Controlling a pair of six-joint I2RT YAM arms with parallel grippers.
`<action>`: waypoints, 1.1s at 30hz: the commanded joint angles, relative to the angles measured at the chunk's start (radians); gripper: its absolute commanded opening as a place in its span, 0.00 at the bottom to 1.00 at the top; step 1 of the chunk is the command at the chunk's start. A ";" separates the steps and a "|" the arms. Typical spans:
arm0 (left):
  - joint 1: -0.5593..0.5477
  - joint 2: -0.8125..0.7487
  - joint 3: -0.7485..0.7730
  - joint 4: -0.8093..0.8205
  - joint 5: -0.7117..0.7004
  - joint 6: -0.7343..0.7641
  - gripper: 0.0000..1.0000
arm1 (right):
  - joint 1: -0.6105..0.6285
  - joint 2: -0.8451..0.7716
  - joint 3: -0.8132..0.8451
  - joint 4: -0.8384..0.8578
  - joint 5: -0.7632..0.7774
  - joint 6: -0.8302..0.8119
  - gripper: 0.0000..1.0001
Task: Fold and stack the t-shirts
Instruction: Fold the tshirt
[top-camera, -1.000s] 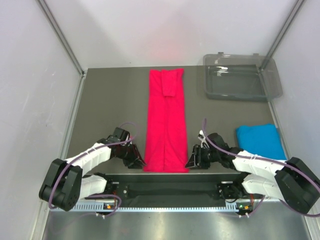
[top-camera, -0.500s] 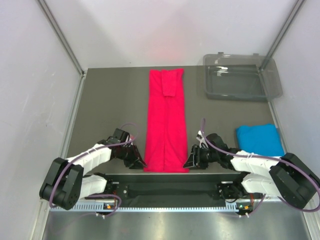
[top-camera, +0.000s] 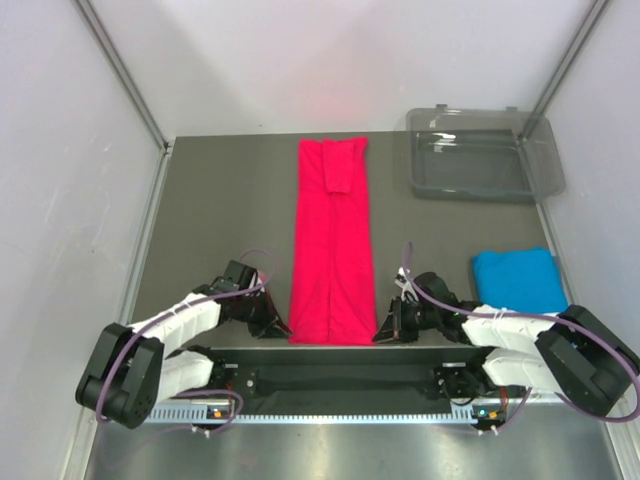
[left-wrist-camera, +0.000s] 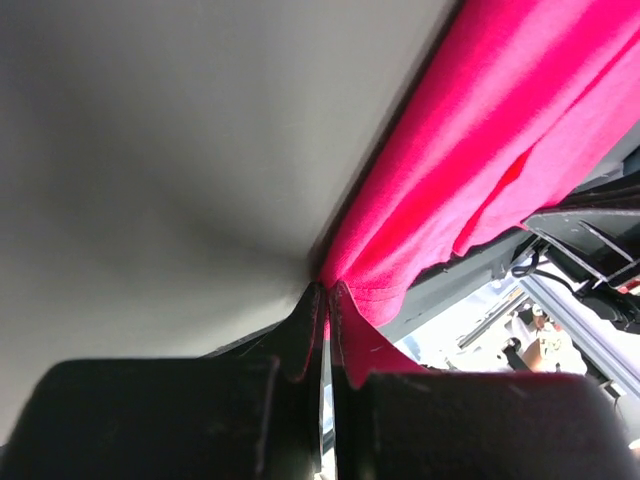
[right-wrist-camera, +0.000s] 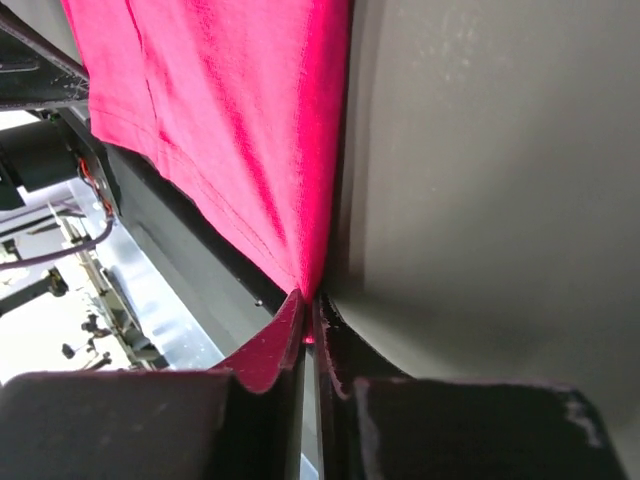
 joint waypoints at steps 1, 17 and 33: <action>0.002 -0.043 0.035 0.001 0.005 -0.008 0.00 | 0.016 -0.022 0.005 0.040 -0.013 0.005 0.00; 0.006 0.180 0.468 0.103 -0.053 -0.042 0.00 | -0.160 0.116 0.460 -0.327 -0.026 -0.268 0.00; 0.170 0.579 0.803 0.223 0.056 -0.073 0.00 | -0.357 0.622 1.063 -0.620 -0.130 -0.510 0.00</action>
